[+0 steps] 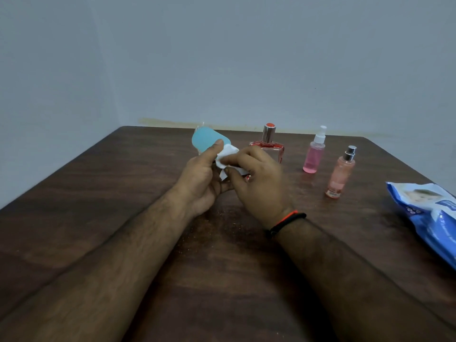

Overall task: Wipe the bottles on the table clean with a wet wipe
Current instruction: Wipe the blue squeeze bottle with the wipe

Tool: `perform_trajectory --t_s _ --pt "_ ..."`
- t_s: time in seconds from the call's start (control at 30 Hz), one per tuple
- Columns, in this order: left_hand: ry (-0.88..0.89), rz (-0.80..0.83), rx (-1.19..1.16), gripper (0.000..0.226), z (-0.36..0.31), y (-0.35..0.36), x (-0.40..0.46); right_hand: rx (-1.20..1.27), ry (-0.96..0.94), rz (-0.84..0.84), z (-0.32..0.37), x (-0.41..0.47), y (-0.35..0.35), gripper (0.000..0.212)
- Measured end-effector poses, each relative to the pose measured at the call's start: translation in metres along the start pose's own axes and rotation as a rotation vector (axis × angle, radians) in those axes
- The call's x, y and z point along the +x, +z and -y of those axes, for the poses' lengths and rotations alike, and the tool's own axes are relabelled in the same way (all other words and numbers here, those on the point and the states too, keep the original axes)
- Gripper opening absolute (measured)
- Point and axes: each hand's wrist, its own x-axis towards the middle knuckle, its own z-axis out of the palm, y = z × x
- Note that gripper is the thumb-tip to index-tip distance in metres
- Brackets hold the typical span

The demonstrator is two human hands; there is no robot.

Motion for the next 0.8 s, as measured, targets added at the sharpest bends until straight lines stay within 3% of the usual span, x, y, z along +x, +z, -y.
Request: perform_trajectory --t_s 0.1,0.27,0.43,0.67,0.8 --pt "0.000 -0.018 -0.008 0.047 -0.0030 -0.0007 -0.0003 -0.038 0.047 -0.043 -0.0030 0.0008 -0.0004 0.015" --pt "-0.017 -0.015 0.037 0.037 -0.0011 0.0003 -0.0026 -0.005 0.147 -0.209 -0.0072 0.0043 -0.0075 0.012" --pt "-0.008 -0.041 0.002 0.035 0.0017 -0.0009 0.0005 0.006 0.003 0.005 -0.0006 -0.0015 0.0001 0.015" --pt "0.035 -0.040 0.116 0.032 -0.0003 -0.0002 -0.0006 -0.014 0.142 -0.225 -0.0049 0.0039 -0.0063 0.012" --pt "0.075 -0.061 0.147 0.030 0.0010 0.0027 -0.0016 0.008 0.044 -0.074 -0.0017 0.0009 -0.0033 0.011"
